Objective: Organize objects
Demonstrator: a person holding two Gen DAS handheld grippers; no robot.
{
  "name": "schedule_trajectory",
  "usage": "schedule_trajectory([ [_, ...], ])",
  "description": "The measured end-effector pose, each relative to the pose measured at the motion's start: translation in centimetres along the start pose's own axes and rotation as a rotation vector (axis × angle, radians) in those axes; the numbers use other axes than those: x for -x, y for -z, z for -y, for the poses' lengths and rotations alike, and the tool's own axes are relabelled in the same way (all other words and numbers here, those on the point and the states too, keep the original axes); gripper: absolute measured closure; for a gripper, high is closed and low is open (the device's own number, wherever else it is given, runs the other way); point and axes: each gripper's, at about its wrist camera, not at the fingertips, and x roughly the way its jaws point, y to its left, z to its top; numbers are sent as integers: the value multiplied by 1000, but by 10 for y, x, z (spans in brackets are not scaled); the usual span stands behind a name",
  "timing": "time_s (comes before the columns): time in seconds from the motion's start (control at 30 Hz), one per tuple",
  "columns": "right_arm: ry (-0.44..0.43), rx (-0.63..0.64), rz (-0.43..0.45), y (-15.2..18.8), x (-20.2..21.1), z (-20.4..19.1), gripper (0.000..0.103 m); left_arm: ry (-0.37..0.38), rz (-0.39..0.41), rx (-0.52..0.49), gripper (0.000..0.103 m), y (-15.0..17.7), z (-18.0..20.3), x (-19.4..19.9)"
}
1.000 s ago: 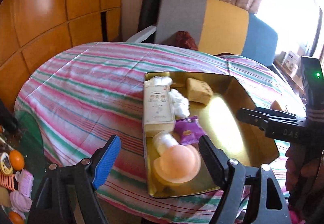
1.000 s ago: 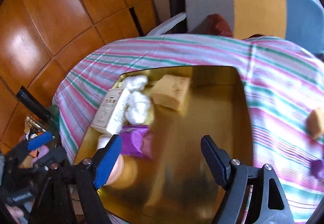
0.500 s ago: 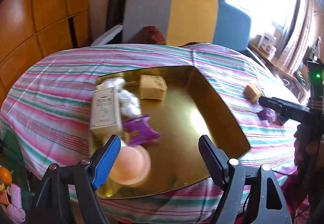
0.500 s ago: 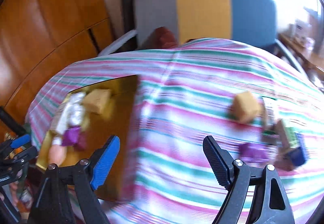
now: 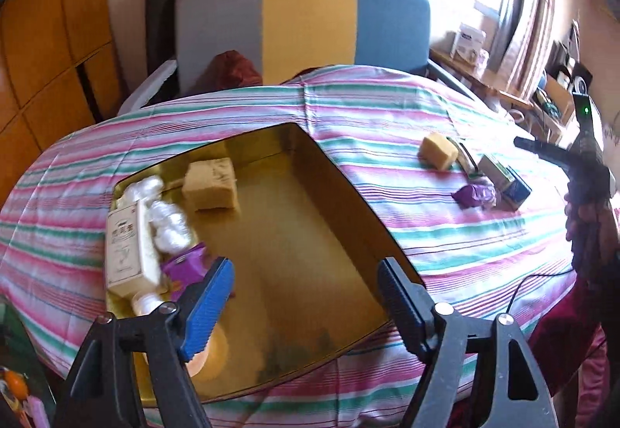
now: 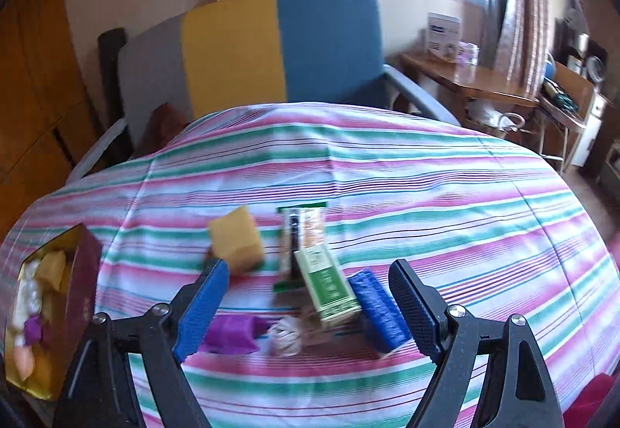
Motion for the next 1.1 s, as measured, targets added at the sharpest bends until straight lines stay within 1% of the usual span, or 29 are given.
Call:
schedule_trajectory([
  [0.07,26,-83,16,1,-5,24,18,11,-7,-22,27,-4,10,-4],
  [0.13,41,-181,-10,3,-12,45,18,30,-18,-38,27,-8,19,-9],
  [0.17,34,-219,-26,4,-15,51,18,39,-22,-46,27,-11,25,-12],
  [0.23,8,-264,-25,3,-15,58,17,53,-23,-62,27,-16,34,-16],
  [0.3,11,-276,-29,3,-15,62,16,70,-28,-73,27,-23,44,-21],
  [0.4,-10,-311,-29,4,-14,64,15,85,-39,-89,29,-34,60,-30],
  [0.57,-16,-371,-9,7,-6,73,13,139,-65,-122,31,-52,85,-47],
  [0.67,-15,-394,-11,8,-6,77,13,168,-92,-117,31,-64,101,-64],
  [0.77,-25,-408,-16,8,-8,79,13,155,-106,-131,31,-73,114,-81],
  [0.9,-43,-425,-29,10,-10,81,13,177,-172,-138,31,-85,134,-115],
  [0.93,-49,-430,-33,10,-10,81,13,174,-177,-144,31,-88,138,-121],
  [1.0,-61,-436,-39,11,-11,82,13,160,-193,-183,27,-93,151,-137],
  [1.07,-69,-437,-41,11,-11,82,13,164,-199,-222,22,-98,163,-150],
  [1.1,-74,-438,-41,11,-10,82,13,166,-201,-241,21,-100,168,-154],
])
